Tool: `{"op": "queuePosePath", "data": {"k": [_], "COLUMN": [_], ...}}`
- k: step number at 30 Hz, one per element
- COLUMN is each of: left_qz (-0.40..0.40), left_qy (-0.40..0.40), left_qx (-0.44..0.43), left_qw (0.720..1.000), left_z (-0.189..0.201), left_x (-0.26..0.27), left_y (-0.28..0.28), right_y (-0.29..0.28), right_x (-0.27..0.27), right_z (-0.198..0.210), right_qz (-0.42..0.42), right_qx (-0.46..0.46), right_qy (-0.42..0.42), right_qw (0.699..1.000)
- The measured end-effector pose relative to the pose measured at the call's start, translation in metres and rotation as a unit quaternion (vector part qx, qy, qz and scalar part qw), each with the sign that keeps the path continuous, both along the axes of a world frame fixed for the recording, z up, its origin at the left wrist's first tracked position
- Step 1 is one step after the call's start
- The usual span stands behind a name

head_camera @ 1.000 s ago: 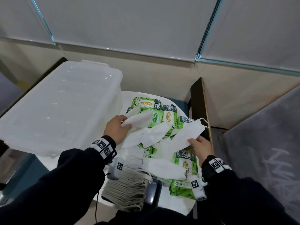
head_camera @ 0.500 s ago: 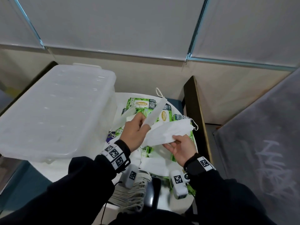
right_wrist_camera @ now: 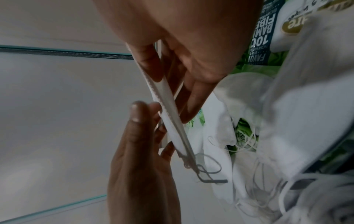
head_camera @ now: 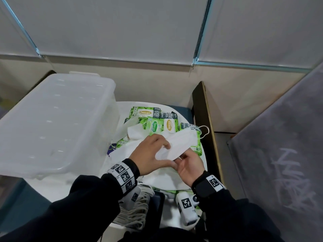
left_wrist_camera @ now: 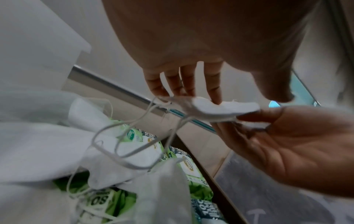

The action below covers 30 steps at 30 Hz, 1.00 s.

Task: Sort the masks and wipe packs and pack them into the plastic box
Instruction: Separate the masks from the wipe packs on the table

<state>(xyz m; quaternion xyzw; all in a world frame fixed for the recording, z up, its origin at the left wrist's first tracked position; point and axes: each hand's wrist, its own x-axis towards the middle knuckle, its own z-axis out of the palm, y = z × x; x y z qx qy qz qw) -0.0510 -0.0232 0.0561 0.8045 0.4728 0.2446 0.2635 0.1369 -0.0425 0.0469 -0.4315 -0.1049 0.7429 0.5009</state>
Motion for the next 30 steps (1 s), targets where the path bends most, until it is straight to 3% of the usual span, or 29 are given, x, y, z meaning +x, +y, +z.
{"op": "queuePosePath", "data": {"k": [4,8,12,14,18,21,23,25,28,30], "left_qz": [0.064,0.118,0.201,0.277,0.35,0.339,0.337,0.331,0.36,0.39], "left_qy": [-0.047,-0.106,-0.144,-0.258,-0.496,-0.577,-0.594,-0.571,-0.505,-0.481], "left_qx": [-0.055,-0.153,-0.128,-0.166,-0.319,-0.406,-0.439,-0.463,-0.458,-0.439], "left_qw": [0.995,0.975,0.961,0.911,0.728,0.622,0.583,0.592,0.636,0.651], "left_z": [0.005,0.01,0.011,0.015,0.023,0.02,0.014,0.006,-0.013,-0.018], "left_x": [0.008,0.018,0.02,0.021,0.033,0.045,0.058,0.076,0.096,0.1], "left_y": [0.001,0.004,0.01,0.011,0.005,0.001,-0.003,-0.008,-0.01,-0.007], "right_y": [0.0,0.001,0.006,0.009,0.016,0.02,0.022,0.023,0.019,0.014], "right_x": [0.013,0.022,0.033,0.039,0.047,0.048,0.046,0.039,0.026,0.022], "right_z": [-0.01,-0.012,-0.018,-0.021,-0.022,-0.022,-0.023,-0.024,-0.022,-0.021], "right_qz": [-0.02,0.012,-0.016,-0.046,-0.091,-0.101,-0.105,-0.096,-0.062,-0.053], "right_qx": [-0.012,-0.007,-0.027,-0.037,-0.048,-0.042,-0.036,-0.025,-0.001,0.012], "right_qy": [0.026,-0.015,-0.044,-0.042,-0.006,0.015,0.027,0.032,0.05,0.061], "right_qw": [0.999,1.0,0.999,0.997,0.995,0.994,0.993,0.995,0.997,0.997]}}
